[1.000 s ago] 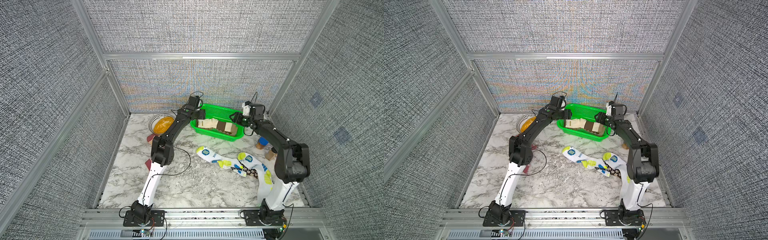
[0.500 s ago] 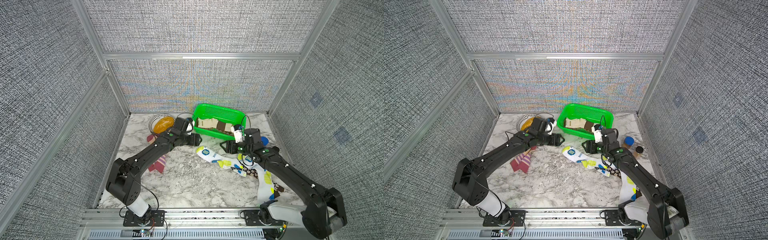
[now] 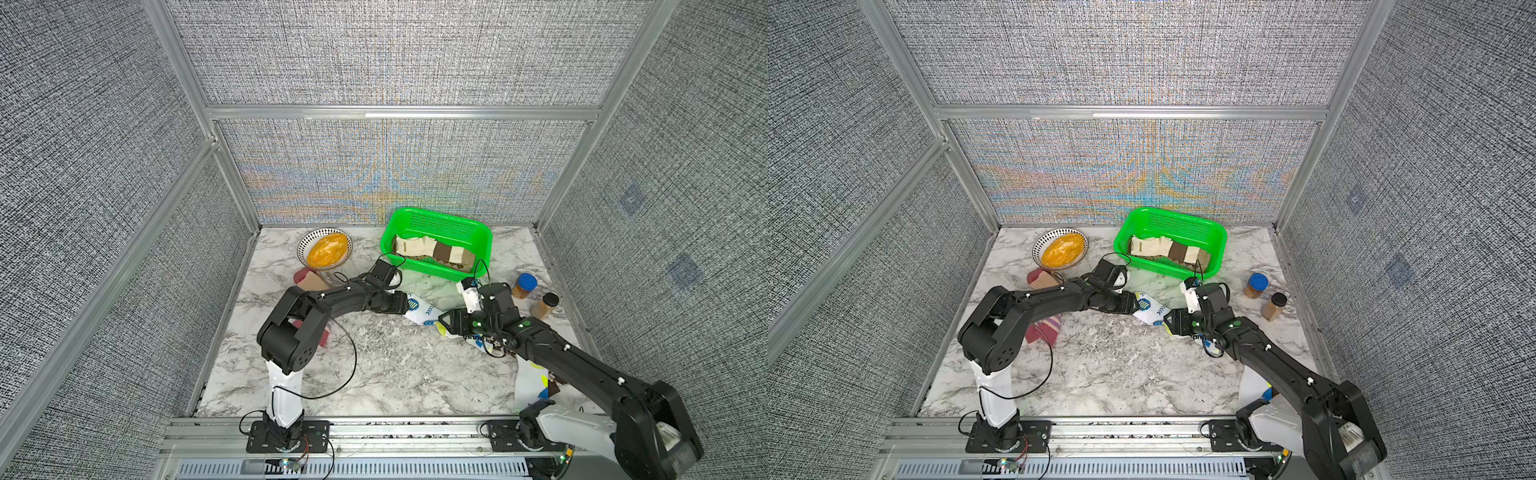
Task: Place the socks together as a pair
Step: Move the sock to the center of the board.
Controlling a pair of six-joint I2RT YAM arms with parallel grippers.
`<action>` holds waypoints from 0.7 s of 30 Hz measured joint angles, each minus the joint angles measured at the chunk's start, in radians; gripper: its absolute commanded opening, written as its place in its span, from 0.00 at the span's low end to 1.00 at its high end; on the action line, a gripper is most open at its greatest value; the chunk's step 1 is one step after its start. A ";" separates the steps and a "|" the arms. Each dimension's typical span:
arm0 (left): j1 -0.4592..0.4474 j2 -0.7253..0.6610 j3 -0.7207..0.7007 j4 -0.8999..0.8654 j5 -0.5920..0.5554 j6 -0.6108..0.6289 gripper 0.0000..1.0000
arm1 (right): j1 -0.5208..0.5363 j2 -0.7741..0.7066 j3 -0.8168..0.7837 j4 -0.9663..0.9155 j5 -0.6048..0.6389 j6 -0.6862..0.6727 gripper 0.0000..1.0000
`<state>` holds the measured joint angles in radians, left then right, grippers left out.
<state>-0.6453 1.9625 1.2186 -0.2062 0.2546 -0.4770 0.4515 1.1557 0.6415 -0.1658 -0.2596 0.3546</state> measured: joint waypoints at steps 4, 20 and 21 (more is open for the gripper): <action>-0.003 0.068 0.059 0.045 -0.054 -0.001 0.57 | 0.005 -0.016 -0.024 0.010 -0.001 0.007 0.69; -0.014 -0.209 -0.192 0.023 -0.229 0.021 0.00 | 0.018 0.029 -0.036 0.070 -0.010 0.025 0.66; -0.014 -0.256 -0.233 0.021 -0.234 0.021 0.00 | 0.023 0.033 -0.039 0.073 -0.010 0.025 0.66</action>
<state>-0.6594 1.7065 0.9859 -0.1848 0.0208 -0.4564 0.4740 1.1889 0.6022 -0.0929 -0.2695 0.3798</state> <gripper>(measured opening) 0.072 0.665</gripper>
